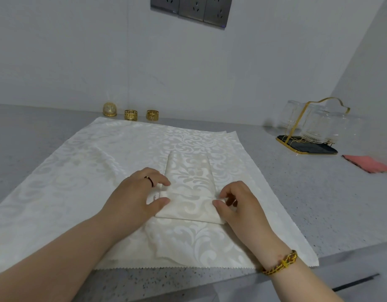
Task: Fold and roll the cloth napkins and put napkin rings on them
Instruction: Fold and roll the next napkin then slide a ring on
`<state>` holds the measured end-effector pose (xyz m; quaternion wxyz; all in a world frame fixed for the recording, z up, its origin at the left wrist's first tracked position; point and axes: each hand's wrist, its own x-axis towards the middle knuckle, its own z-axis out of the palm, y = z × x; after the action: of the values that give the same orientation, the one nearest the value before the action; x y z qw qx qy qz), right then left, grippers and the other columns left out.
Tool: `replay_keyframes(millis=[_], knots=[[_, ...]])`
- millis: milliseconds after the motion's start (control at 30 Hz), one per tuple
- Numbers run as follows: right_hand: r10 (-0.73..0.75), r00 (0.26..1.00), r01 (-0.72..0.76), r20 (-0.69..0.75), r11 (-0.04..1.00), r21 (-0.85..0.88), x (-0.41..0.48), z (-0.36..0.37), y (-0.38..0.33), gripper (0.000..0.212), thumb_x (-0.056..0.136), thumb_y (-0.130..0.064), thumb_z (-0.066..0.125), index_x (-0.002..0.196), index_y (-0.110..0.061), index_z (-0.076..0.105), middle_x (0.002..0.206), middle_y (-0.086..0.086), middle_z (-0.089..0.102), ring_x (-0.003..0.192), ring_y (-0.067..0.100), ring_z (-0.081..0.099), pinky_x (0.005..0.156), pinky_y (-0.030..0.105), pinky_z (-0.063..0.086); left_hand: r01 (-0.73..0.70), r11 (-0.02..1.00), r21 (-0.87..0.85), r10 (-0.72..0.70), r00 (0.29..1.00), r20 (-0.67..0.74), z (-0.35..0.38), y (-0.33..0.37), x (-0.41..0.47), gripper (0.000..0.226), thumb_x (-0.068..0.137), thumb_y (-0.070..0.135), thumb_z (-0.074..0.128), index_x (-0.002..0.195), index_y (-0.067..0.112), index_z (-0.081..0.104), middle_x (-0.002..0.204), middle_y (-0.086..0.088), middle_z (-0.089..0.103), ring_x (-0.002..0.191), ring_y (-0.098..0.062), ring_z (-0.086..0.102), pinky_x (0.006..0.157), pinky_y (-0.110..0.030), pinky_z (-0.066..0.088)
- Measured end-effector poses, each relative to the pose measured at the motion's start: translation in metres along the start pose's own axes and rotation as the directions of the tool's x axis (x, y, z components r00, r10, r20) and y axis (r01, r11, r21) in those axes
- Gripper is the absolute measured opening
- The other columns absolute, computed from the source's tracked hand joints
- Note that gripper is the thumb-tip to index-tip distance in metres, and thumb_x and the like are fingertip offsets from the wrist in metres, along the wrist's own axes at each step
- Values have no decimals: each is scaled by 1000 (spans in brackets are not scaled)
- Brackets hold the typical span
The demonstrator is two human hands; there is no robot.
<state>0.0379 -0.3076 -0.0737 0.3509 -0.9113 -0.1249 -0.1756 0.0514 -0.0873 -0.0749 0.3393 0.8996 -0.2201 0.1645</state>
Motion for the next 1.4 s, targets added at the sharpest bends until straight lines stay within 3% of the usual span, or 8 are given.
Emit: replay_keyframes(millis=[167,300,433,567,733,1000,1167,1400], knots=[[-121,984,135,133,985,-103,-7,-11,3,25,80,-41,59,94,-21,64,91,-18,53,90,-1,49,80,5,35,-64,996,64,51,981,190,-4,-3,-2,66,53,74,28,110,46,50,101,47,27,104,21,32,84,8,20],[-76,958,122,275,981,-154,-10,-22,7,39,85,-31,62,123,-29,52,112,-28,42,106,-8,36,87,-7,20,-57,992,114,32,978,205,-4,-1,-1,47,79,55,54,123,43,43,113,35,34,115,9,35,81,7,20],[4,968,18,253,996,-86,-3,-21,6,22,88,-28,56,110,-34,56,106,-19,57,97,-7,47,82,-1,31,32,997,77,-41,992,119,-7,6,-4,24,89,40,51,113,44,48,111,16,54,104,-2,48,75,-4,32],[114,968,-148,225,979,139,4,-20,0,15,89,-24,55,83,-36,50,68,-11,54,61,-2,49,61,6,38,247,937,-247,-230,969,95,-8,9,-7,15,86,32,59,88,45,51,81,14,53,80,3,53,65,-4,37],[200,959,-228,200,965,129,19,-11,-1,16,86,-27,60,73,-24,51,58,-6,50,46,3,41,46,10,32,303,928,-215,-289,953,94,-1,-2,-2,7,86,29,59,84,33,54,45,13,44,52,-1,52,58,-5,37],[154,982,-150,113,988,-42,25,-2,-2,12,87,-26,59,90,-25,48,84,-15,45,66,2,43,59,11,33,81,995,63,-76,994,-73,-6,-2,0,19,83,44,59,95,30,56,83,27,44,77,11,43,73,-9,33],[-93,969,115,228,990,-82,15,-11,-3,14,85,-21,62,90,-30,52,94,-26,46,86,-4,46,76,7,34,-45,985,168,10,979,202,-12,4,-3,68,46,79,24,105,50,42,98,44,27,95,16,33,82,5,22],[-101,952,135,289,986,-98,12,-11,2,37,83,-16,64,117,-21,53,111,-23,45,107,-2,44,89,-2,27,-9,972,236,-30,986,163,-8,3,-2,46,84,44,58,127,38,42,124,29,43,112,3,42,81,-7,27]])
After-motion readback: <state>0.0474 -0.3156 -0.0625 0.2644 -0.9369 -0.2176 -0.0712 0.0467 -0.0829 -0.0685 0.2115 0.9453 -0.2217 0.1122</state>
